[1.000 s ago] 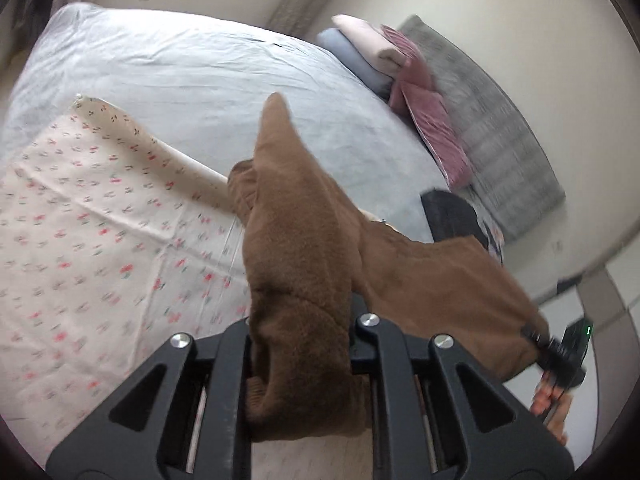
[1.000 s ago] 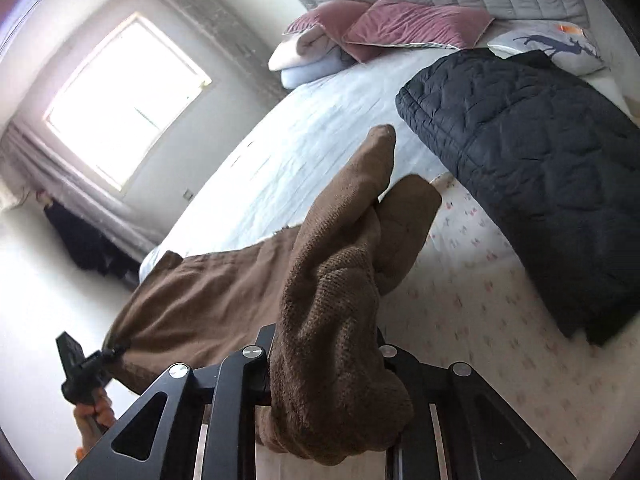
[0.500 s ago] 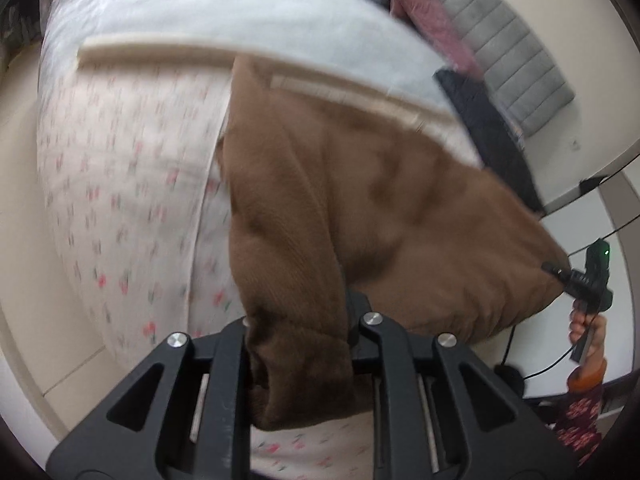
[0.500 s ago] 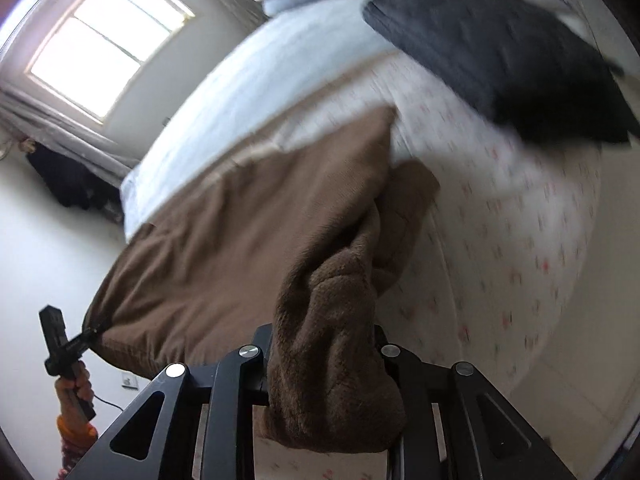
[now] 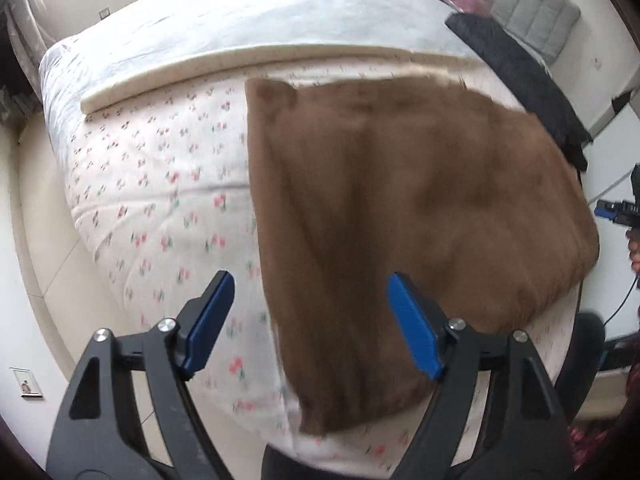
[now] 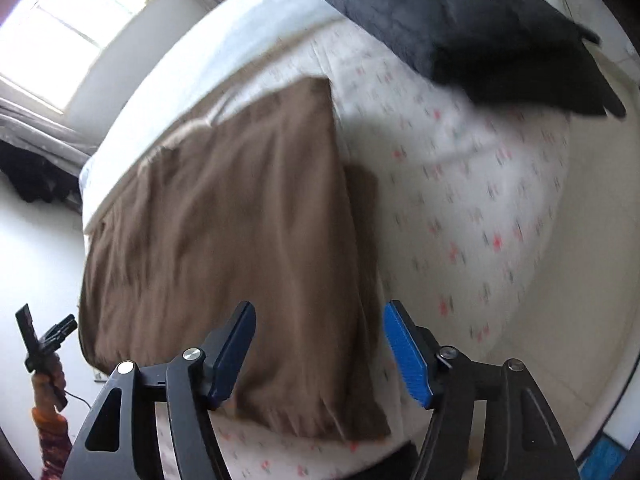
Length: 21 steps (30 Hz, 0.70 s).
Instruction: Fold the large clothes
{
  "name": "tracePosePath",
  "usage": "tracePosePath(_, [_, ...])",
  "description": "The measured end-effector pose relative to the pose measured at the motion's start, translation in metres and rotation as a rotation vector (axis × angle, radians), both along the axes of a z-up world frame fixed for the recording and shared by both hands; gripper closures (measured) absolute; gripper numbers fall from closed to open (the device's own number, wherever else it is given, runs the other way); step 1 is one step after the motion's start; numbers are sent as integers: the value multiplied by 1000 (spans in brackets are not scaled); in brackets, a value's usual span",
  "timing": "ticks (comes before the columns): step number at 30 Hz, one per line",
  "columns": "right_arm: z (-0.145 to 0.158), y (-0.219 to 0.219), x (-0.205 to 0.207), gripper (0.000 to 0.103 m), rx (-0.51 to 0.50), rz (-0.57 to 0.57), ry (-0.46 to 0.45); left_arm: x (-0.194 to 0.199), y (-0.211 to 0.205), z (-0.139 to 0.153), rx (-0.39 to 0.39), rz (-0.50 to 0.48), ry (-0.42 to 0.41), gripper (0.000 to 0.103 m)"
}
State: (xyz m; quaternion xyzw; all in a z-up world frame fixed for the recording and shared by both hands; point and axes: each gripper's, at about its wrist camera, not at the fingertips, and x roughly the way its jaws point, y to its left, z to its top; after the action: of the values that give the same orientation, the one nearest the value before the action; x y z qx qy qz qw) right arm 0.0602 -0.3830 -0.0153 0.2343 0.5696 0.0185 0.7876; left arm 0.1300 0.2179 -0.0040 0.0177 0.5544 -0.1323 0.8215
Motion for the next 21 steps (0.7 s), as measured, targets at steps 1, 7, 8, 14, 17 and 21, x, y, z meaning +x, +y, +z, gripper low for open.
tracePosePath(1, [0,2,10,35,-5,6,-7,9,0,-4,-8,11,0,23])
tracePosePath(7, [-7,30,70,35,-76,37,-48,65,-15,-32,-23,46,29,23])
tracePosePath(8, [-12,34,79,35,-98,43,-52,75,-16,-35,-32,57,25,23])
tracePosePath(14, [-40,30,128,35,-154,-5,-73,119,-15,-54,-101,134,22,31])
tracePosePath(17, [-51,23,146,35,-223,-33,-96,137,-8,-65,-139,186,33,58])
tracePosePath(21, [-59,16,155,79,-158,-81,-167,138,0,-61,-218,247,-7,95])
